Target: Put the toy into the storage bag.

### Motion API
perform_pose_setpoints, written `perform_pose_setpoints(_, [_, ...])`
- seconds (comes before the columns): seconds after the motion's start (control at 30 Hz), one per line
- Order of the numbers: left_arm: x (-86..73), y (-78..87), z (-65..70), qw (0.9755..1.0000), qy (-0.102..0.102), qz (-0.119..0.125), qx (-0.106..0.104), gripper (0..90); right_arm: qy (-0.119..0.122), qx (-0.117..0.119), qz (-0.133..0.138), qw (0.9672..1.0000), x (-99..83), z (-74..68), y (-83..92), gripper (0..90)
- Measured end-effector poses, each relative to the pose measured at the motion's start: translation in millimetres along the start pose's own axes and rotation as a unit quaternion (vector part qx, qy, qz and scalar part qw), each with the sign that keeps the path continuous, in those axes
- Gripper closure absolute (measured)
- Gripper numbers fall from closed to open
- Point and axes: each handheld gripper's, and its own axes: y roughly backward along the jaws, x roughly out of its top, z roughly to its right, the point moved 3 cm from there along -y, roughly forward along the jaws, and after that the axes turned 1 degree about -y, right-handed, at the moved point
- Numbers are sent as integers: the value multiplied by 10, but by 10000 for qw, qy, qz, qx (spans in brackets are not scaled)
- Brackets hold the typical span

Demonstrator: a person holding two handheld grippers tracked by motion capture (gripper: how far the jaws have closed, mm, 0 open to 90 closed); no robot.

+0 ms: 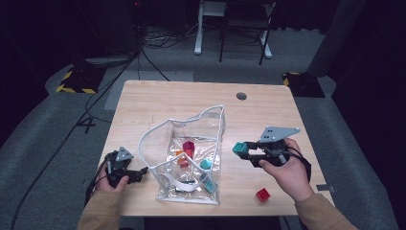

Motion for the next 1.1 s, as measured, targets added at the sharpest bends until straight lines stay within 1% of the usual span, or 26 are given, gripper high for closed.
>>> perform_pose_setpoints(0.2, [0,0,0,10000,-1,3,0,132,11,18,222,9998,176,-2,86,591])
perform_pose_setpoints(0.4, [0,0,0,10000,1,0,-1,132,60,40,389,9992,354,-17,137,591])
perform_pose_setpoints(0.63, [0,0,0,10000,0,-2,-2,133,63,110,484,9987,519,-30,154,591])
perform_pose_setpoints(0.73, [0,0,0,10000,1,-2,-2,132,104,130,541,9984,611,-39,157,591])
perform_pose_setpoints(0.9, [0,-1,0,10000,0,2,-2,132,151,216,592,9979,752,-73,107,591])
perform_pose_setpoints(1.1, [0,0,0,10000,-2,1,0,133,195,305,586,9976,855,-119,8,591])
